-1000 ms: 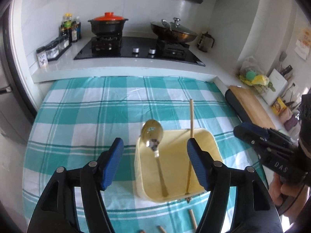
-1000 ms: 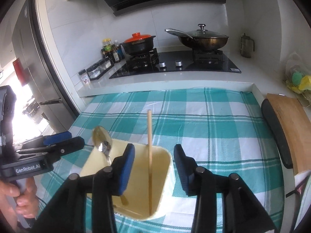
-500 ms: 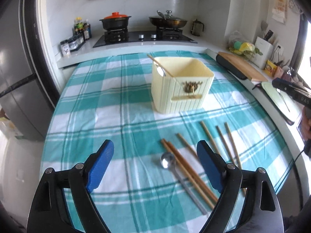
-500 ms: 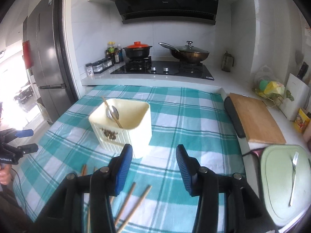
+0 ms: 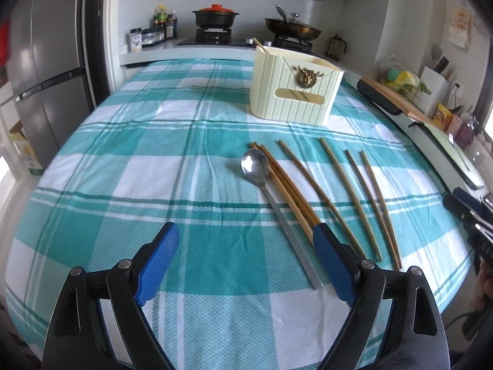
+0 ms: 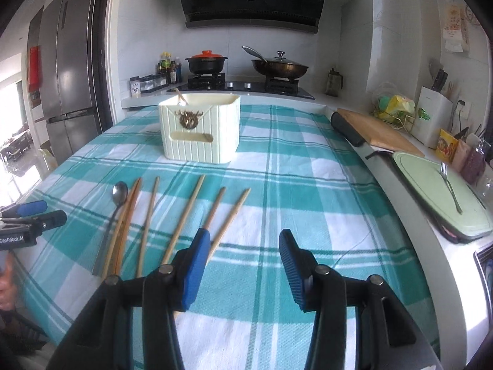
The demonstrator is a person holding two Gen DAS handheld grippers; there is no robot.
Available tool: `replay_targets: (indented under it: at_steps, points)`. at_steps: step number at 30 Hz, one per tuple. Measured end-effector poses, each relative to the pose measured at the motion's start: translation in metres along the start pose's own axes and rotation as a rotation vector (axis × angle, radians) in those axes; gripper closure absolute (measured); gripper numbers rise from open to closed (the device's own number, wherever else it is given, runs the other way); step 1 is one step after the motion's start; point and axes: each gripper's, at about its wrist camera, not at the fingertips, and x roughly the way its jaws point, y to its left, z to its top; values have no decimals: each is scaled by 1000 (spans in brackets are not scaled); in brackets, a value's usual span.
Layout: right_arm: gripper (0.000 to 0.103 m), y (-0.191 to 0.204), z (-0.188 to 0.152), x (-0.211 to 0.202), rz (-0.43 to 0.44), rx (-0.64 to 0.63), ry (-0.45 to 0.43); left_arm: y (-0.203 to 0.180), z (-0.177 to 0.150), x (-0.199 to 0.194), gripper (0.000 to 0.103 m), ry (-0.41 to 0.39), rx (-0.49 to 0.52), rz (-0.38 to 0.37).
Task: Organize utensils
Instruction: 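Grasp the small metal spoon with the left gripper while the right gripper grasps a chopstick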
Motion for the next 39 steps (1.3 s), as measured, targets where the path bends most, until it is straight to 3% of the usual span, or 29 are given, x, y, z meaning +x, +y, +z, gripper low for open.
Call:
replay_targets:
  at_steps: [10,30,39]
  points:
    - [56,6,-22,8,18,34,41,-6,-15,15,13,43,-31,6]
    - [56,3,-32,19,19,79,95,-10,-12,48,13,83,-21,66]
    - [56,-12,-24,42,86,170,149,-20,-10,62,13,132,21,107]
